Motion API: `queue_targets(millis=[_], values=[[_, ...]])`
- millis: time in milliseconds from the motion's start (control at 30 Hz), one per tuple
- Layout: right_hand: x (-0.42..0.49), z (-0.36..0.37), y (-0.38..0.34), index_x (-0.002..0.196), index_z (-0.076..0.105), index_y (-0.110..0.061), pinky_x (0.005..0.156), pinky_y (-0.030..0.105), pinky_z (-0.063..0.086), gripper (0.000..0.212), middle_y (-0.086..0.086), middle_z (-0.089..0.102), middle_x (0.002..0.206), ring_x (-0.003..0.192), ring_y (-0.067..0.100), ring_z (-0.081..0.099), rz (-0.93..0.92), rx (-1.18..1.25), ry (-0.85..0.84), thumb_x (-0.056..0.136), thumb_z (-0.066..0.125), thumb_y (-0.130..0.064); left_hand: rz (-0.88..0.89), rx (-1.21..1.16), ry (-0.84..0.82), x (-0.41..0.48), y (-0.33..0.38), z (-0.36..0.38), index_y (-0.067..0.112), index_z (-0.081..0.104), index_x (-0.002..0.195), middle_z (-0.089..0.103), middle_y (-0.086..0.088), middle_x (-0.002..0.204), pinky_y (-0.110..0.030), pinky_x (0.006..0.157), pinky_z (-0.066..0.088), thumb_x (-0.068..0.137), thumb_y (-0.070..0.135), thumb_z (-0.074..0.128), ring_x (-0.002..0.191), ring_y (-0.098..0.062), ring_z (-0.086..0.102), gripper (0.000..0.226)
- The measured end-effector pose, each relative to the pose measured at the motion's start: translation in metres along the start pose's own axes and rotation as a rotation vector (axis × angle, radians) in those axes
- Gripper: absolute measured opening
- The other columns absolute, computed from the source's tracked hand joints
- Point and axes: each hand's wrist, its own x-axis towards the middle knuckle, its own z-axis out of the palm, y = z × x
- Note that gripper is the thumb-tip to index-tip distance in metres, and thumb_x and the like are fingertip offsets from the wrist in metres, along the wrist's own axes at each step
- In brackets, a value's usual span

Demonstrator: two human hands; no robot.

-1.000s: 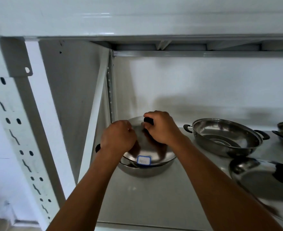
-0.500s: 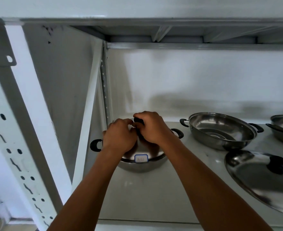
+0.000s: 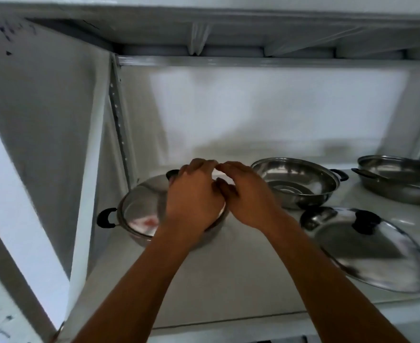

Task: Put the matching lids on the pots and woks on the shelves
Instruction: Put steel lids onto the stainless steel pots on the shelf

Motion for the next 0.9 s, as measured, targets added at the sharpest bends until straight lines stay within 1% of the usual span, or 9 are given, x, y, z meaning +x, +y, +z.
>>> queue_targets(millis=[133, 233, 367, 467, 567, 633, 767, 833, 900], values=[[-0.035, -0.053, 0.051, 0.127, 0.060, -0.021, 0.088, 0.032, 0.048, 0.035, 0.003, 0.067, 0.119, 0.108, 0.021, 0.061, 0.027, -0.138, -0.068, 0.094, 0.050, -0.030, 0.118, -0.060, -0.066, -0.006, 0.048, 0.045, 0.023, 0.062, 0.119, 0.066, -0.001, 0.116, -0.045, 0.084, 0.052, 0.083, 0.018, 0.054, 0.096, -0.027, 0.066, 0.037], [-0.058, -0.087, 0.091, 0.122, 0.063, -0.020, 0.086, 0.040, 0.052, 0.037, 0.006, 0.070, 0.115, 0.102, 0.024, 0.065, 0.027, -0.146, -0.121, 0.090, 0.050, -0.030, 0.128, 0.008, -0.124, -0.004, 0.085, 0.086, 0.026, 0.061, 0.115, 0.067, 0.000, 0.114, -0.045, 0.083, 0.052, 0.085, 0.025, 0.050, 0.097, -0.026, 0.067, 0.032], [-0.079, -0.124, 0.147, 0.127, 0.059, -0.030, 0.080, 0.032, 0.054, 0.040, -0.005, 0.068, 0.114, 0.092, 0.013, 0.066, 0.046, -0.136, -0.178, 0.088, 0.053, -0.030, 0.112, 0.061, -0.192, 0.008, 0.136, 0.136, 0.024, 0.063, 0.110, 0.070, -0.001, 0.111, -0.041, 0.081, 0.054, 0.086, 0.026, 0.055, 0.094, -0.025, 0.068, 0.026], [-0.089, -0.146, 0.181, 0.125, 0.057, -0.032, 0.082, 0.032, 0.052, 0.038, -0.008, 0.067, 0.114, 0.098, 0.013, 0.064, 0.021, -0.158, -0.231, 0.087, 0.053, -0.031, 0.148, 0.061, -0.198, 0.016, 0.166, 0.164, 0.022, 0.067, 0.107, 0.069, -0.001, 0.113, -0.038, 0.082, 0.054, 0.086, 0.024, 0.056, 0.102, -0.023, 0.065, 0.024], [-0.095, -0.162, 0.202, 0.128, 0.055, -0.034, 0.086, 0.032, 0.049, 0.040, -0.007, 0.065, 0.119, 0.105, 0.015, 0.058, 0.001, -0.169, -0.275, 0.088, 0.054, -0.035, 0.195, 0.087, -0.182, 0.021, 0.176, 0.181, 0.028, 0.069, 0.109, 0.069, 0.000, 0.116, -0.044, 0.095, 0.047, 0.084, 0.023, 0.059, 0.114, -0.025, 0.059, 0.027], [-0.097, -0.168, 0.215, 0.127, 0.055, -0.036, 0.087, 0.030, 0.048, 0.040, -0.009, 0.064, 0.120, 0.106, 0.014, 0.056, -0.006, -0.167, -0.296, 0.088, 0.055, -0.036, 0.198, 0.129, -0.221, 0.025, 0.179, 0.191, 0.031, 0.069, 0.110, 0.068, 0.002, 0.117, -0.047, 0.097, 0.045, 0.085, 0.025, 0.058, 0.114, -0.024, 0.058, 0.027], [-0.102, -0.171, 0.237, 0.102, 0.066, -0.034, 0.081, 0.029, 0.049, 0.025, -0.013, 0.062, 0.109, 0.100, 0.012, 0.057, 0.008, -0.177, -0.373, 0.085, 0.051, -0.043, 0.199, 0.182, -0.294, 0.029, 0.179, 0.206, 0.030, 0.070, 0.100, 0.071, 0.005, 0.106, -0.045, 0.092, 0.048, 0.090, 0.028, 0.051, 0.098, -0.019, 0.065, 0.022], [-0.103, -0.173, 0.242, 0.093, 0.068, -0.032, 0.079, 0.029, 0.048, 0.028, -0.013, 0.058, 0.102, 0.094, 0.011, 0.054, 0.029, -0.185, -0.382, 0.081, 0.051, -0.051, 0.191, 0.177, -0.283, 0.030, 0.176, 0.208, 0.027, 0.072, 0.096, 0.071, 0.004, 0.101, -0.041, 0.088, 0.049, 0.090, 0.026, 0.050, 0.093, -0.019, 0.065, 0.023], [-0.105, -0.175, 0.244, 0.095, 0.068, -0.033, 0.076, 0.028, 0.048, 0.039, -0.015, 0.057, 0.096, 0.087, 0.007, 0.054, 0.038, -0.178, -0.400, 0.075, 0.050, -0.060, 0.185, 0.172, -0.277, 0.034, 0.173, 0.208, 0.022, 0.074, 0.096, 0.071, 0.001, 0.099, -0.035, 0.080, 0.050, 0.090, 0.022, 0.050, 0.091, -0.021, 0.065, 0.025]])
